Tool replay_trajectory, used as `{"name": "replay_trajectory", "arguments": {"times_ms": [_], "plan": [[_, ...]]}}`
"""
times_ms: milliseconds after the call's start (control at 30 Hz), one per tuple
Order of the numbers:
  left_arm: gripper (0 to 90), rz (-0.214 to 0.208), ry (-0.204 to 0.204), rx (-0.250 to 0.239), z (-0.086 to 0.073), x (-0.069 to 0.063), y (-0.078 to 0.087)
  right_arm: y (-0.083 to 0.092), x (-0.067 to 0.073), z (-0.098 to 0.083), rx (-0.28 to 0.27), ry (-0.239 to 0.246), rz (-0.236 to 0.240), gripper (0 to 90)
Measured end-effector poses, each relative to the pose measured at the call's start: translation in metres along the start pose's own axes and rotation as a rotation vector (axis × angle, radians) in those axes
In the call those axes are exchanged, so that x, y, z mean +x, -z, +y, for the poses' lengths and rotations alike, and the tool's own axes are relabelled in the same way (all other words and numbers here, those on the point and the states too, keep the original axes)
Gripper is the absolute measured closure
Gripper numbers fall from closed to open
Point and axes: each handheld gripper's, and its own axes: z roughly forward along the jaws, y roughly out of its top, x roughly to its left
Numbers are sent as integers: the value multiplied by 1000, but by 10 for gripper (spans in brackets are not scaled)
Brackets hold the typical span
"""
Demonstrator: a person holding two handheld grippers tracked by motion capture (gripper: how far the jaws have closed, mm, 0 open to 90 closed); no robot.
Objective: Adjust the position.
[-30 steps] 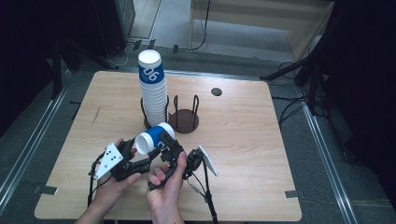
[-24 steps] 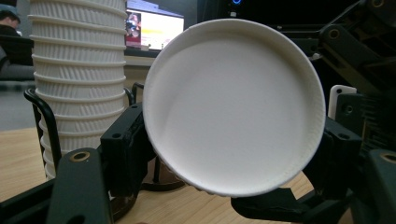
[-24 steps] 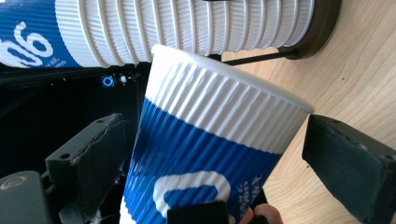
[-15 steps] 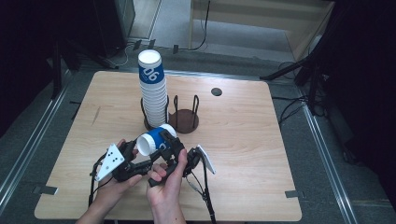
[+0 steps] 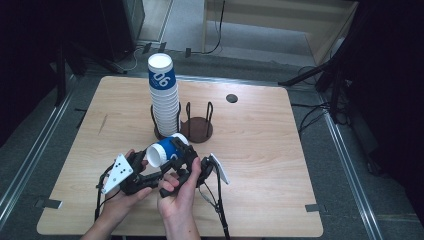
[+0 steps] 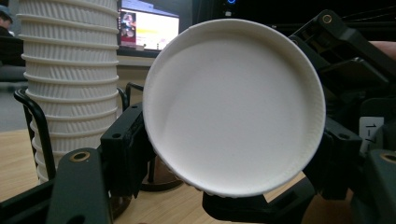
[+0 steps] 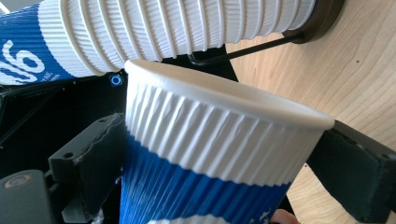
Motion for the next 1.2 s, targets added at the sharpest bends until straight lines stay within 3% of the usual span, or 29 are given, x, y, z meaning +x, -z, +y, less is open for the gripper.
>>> {"name": "replay_trajectory", "arguments": {"times_ms": [167, 200, 267, 500, 733, 900, 967, 1200], "plan": [[274, 3, -8, 2, 0, 0, 0, 0, 0, 0, 12, -16, 6, 115], [273, 8, -34, 4, -1, 0, 0, 0, -1, 0, 12, -20, 12, 134], [270, 9, -36, 4, -2, 1, 0, 0, 0, 0, 15, -23, 12, 148], [256, -5, 15, -9, -2, 2, 2, 2, 1, -3, 8, -8, 34, 212], [121, -24, 72, 21, 0, 7, 6, 5, 3, 0, -15, 40, 70, 226], [87, -16, 81, 26, 1, 10, 8, 6, 5, 2, -37, 70, 73, 227], [27, -16, 79, 30, 1, 11, 9, 8, 5, 3, -44, 88, 80, 227], [25, -3, 83, 53, 2, 12, 11, 14, 11, 9, -101, 142, 92, 228]]}}
